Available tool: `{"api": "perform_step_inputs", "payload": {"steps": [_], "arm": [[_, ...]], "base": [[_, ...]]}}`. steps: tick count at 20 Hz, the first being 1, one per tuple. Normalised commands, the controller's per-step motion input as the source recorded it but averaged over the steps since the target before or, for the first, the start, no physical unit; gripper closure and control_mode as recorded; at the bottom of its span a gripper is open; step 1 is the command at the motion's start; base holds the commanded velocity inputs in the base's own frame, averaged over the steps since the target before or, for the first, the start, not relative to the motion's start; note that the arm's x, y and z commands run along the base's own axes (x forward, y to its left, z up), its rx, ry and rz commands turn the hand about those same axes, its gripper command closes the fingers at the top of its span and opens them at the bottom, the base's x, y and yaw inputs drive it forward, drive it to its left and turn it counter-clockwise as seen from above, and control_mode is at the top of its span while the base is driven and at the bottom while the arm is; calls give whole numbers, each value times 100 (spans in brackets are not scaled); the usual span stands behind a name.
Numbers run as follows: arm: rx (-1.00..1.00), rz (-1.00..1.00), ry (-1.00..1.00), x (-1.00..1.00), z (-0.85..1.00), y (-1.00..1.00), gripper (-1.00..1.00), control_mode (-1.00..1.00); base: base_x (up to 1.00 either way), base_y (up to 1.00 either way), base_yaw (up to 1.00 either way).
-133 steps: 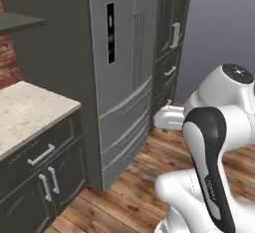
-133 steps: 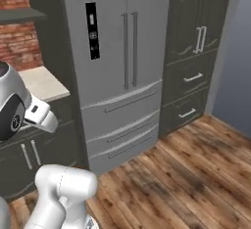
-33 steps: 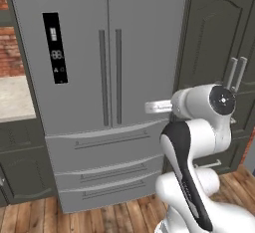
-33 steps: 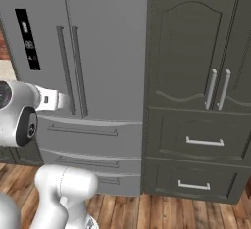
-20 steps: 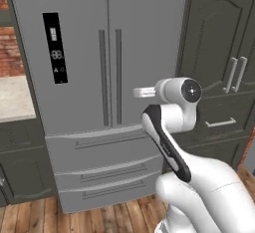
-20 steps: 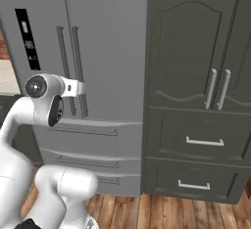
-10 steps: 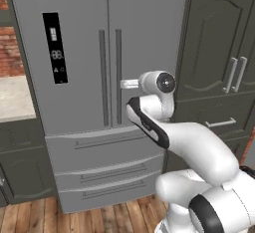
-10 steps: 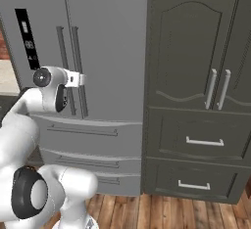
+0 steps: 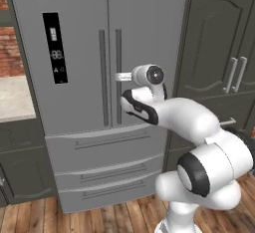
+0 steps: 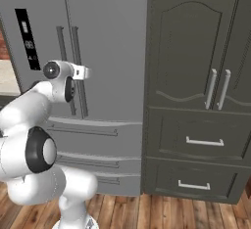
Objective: Place one of the steaks on the plate and the other in the bowl. Then place the bowl in the fridge.
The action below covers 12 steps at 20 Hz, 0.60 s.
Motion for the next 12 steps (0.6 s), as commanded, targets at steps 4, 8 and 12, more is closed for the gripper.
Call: {"api": "perform_step_inputs", "payload": {"steps": [4,8,12], "arm": [[0,0,0,52,0,24,-100,-100],[0,0,0,53,0,27,-100,-100],[0,0,0,74,0,14,-100,-100]], "base": [[0,0,0],[0,0,0],[0,0,0]]}}
